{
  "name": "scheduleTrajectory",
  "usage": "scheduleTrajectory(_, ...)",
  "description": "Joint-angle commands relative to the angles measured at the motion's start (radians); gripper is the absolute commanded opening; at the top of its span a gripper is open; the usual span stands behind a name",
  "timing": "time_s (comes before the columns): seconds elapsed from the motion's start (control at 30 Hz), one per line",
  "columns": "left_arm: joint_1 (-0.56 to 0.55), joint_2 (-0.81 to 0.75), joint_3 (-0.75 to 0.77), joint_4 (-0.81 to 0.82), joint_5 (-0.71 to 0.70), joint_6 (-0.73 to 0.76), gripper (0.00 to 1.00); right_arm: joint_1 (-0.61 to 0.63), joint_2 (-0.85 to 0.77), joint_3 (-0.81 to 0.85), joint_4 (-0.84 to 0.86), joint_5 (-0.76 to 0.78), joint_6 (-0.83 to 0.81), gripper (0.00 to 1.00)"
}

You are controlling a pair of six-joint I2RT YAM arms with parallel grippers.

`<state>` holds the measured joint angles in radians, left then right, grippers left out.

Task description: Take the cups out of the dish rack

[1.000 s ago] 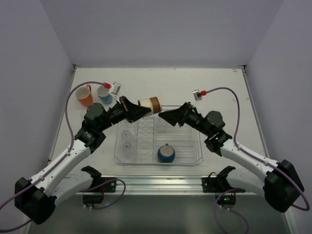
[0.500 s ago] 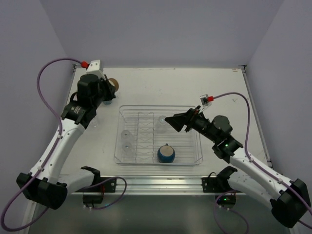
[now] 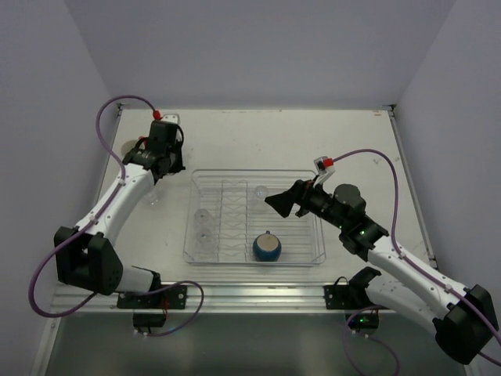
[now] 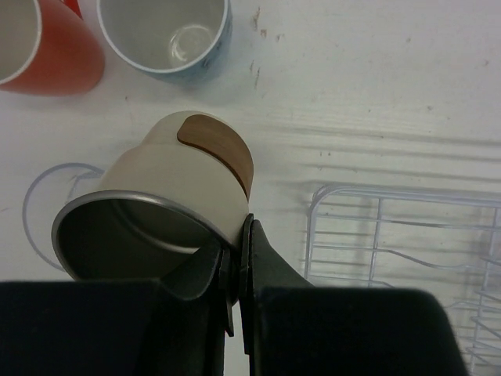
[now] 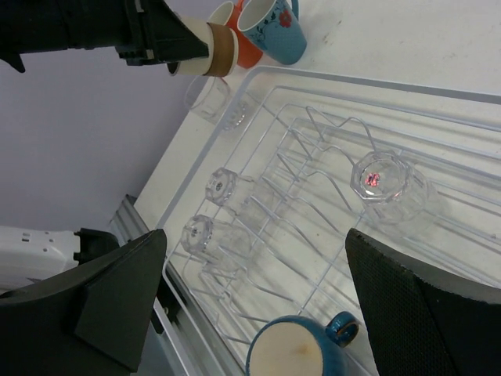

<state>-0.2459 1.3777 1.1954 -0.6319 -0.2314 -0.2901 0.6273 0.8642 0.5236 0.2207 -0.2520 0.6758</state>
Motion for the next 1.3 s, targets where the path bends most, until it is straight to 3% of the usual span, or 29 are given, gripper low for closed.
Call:
scheduleTrajectory(0.0, 0.008, 0.044, -0.019, 0.003, 0.003, 0.043, 0.0, -0.005, -0.01, 0.042, -0.004, 0.019, -0.03, 0.99)
scheduleTrajectory(0.63, 0.0, 0.224, -0.082, 0.044, -0.005, 0.046, 0.0, -0.005, 0.001, 0.044, 0.002, 0.016, -0.019, 0.99)
scheduleTrajectory(0.77, 0.0, 0.244, -0.071, 0.046, -0.022, 0.054, 0.07, -0.003, 0.009, 0.033, 0.029, 0.002, -0.004, 0.99)
scheduleTrajectory(0.83, 0.0, 0.251, -0.066, 0.047, -0.029, 0.055, 0.19, -0.003, 0.016, 0.035, 0.031, -0.007, -0.002, 0.99)
scheduleTrajectory(0.97, 0.0, 0.253, -0.06, 0.046, -0.057, 0.055, 0.3, -0.001, 0.024, 0.036, 0.023, -0.009, -0.004, 0.99)
scheduleTrajectory(1.13, 0.0, 0.239, -0.063, 0.046, -0.082, 0.057, 0.34, -0.001, 0.004, 0.05, -0.014, 0.006, -0.022, 0.99)
scheduleTrajectory(1.27, 0.0, 0.164, -0.046, 0.06, -0.06, 0.045, 0.44, 0.003, -0.013, 0.072, -0.098, 0.039, -0.041, 0.97)
